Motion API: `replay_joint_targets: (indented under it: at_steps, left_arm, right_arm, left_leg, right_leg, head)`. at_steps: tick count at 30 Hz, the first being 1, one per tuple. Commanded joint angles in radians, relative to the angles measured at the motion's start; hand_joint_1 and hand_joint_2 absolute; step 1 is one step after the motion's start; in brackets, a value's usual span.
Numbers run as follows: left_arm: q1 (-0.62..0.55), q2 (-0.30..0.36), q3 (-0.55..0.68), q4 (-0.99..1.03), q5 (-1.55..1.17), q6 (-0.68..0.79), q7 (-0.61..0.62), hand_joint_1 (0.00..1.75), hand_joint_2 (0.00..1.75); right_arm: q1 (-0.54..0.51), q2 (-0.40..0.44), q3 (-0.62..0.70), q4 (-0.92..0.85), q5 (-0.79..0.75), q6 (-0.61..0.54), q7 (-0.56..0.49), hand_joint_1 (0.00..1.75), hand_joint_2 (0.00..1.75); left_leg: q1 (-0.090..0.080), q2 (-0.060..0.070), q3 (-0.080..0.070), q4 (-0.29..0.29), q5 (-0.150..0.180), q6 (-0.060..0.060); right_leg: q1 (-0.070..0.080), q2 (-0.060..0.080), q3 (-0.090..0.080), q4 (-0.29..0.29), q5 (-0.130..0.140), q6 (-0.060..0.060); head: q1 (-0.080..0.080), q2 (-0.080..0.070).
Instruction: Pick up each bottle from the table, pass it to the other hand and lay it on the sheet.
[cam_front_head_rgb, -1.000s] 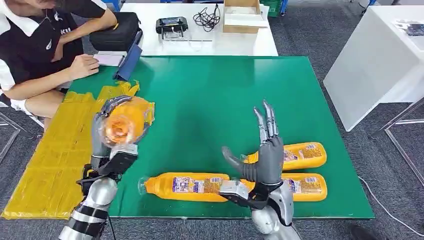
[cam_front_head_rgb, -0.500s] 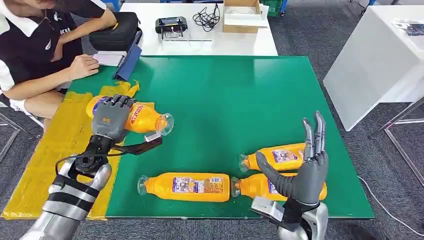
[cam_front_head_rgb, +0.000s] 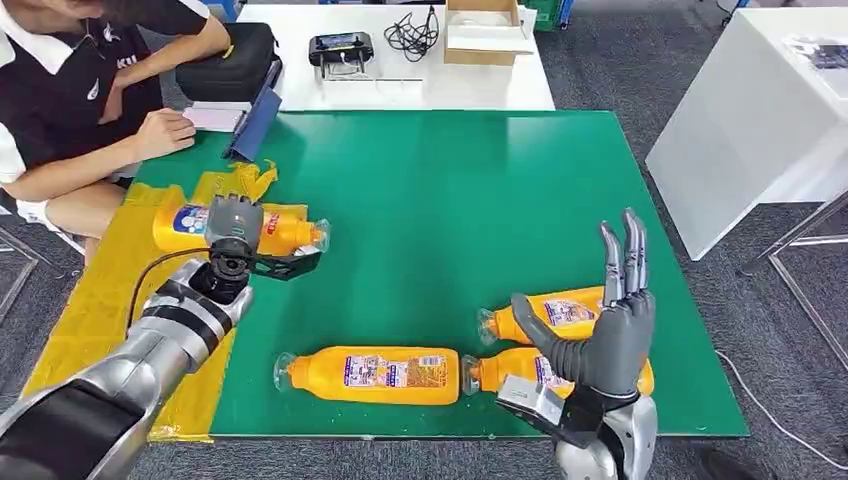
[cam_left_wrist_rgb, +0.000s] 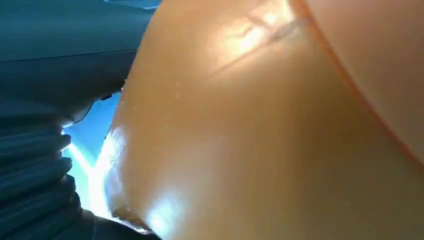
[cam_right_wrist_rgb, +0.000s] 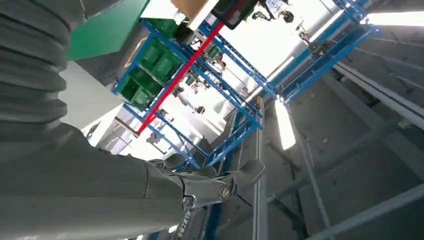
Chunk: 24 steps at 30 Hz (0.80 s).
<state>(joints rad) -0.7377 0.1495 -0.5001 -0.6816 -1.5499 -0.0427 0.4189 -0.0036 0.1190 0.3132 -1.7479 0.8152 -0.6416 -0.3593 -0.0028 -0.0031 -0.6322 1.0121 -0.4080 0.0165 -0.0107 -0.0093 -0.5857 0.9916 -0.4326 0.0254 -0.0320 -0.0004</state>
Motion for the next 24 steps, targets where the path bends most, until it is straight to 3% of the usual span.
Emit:
replay_joint_targets:
  at_steps: [1,3,4,5,17,18,20,24]
  left_arm:
    - [-0.117,-0.036,0.009,0.346,-0.015,-0.064,-0.020,1.75,1.75]
    - [-0.110,-0.034,0.024,0.351,-0.010,-0.062,-0.032,1.75,1.75]
    - [-0.110,-0.034,0.030,0.352,-0.011,-0.060,-0.033,1.20,1.75]
    - [-0.103,-0.032,0.034,0.341,-0.014,-0.037,-0.035,0.00,1.75]
    - [-0.093,-0.056,0.097,0.344,0.018,-0.012,-0.121,0.00,1.75]
    - [-0.092,-0.057,0.100,0.343,0.021,-0.010,-0.126,0.00,0.00]
    - [-0.086,-0.062,0.114,0.331,0.033,0.019,-0.144,0.00,0.00]
    - [-0.048,-0.086,0.212,0.226,0.153,0.257,-0.263,0.00,0.00]
  right_arm:
    - [-0.084,-0.004,0.036,0.147,-0.001,-0.001,0.024,0.00,1.75]
    - [-0.089,-0.005,0.037,0.155,-0.005,-0.001,0.025,0.00,1.75]
    - [-0.089,-0.005,0.036,0.161,-0.007,-0.001,0.027,0.00,1.75]
    - [-0.091,-0.005,0.036,0.166,-0.007,-0.003,0.026,0.00,1.75]
    - [-0.102,-0.013,0.037,0.181,-0.026,-0.002,0.024,0.00,1.75]
    - [-0.103,-0.013,0.037,0.184,-0.026,-0.003,0.024,0.00,1.75]
    - [-0.106,-0.014,0.036,0.191,-0.026,-0.005,0.023,0.00,1.75]
    - [-0.074,-0.057,0.020,0.180,0.005,0.022,0.049,0.00,1.75]
  left_leg:
    - [0.002,0.001,0.006,0.000,-0.001,-0.002]
    - [0.001,0.004,0.005,-0.002,-0.001,-0.002]
    - [0.002,0.004,0.006,-0.001,-0.002,-0.002]
    - [0.002,0.002,0.004,-0.001,-0.001,-0.001]
    - [0.001,0.000,0.002,0.000,0.000,-0.001]
    - [0.001,0.000,0.004,-0.001,-0.001,-0.001]
    - [0.001,0.000,0.002,-0.001,0.000,-0.001]
    - [0.001,-0.002,0.004,-0.001,-0.001,-0.001]
  right_leg:
    - [0.001,0.001,0.007,-0.001,-0.001,-0.001]
    - [0.001,0.005,0.004,-0.002,0.000,-0.001]
    - [0.002,0.005,0.006,-0.002,0.000,-0.001]
    - [0.002,0.003,0.004,-0.002,0.000,-0.001]
    - [0.001,0.000,0.003,-0.001,0.000,-0.001]
    - [0.001,0.001,0.005,-0.001,-0.001,-0.001]
    - [0.001,0.000,0.003,-0.001,0.000,-0.001]
    - [0.001,-0.001,0.006,-0.002,-0.001,-0.001]
  head:
    - [0.000,0.000]
    - [0.000,0.000]
    - [0.000,0.000]
    - [0.000,0.000]
    - [0.000,0.000]
    - [0.000,0.000]
    - [0.000,0.000]
    - [0.000,0.000]
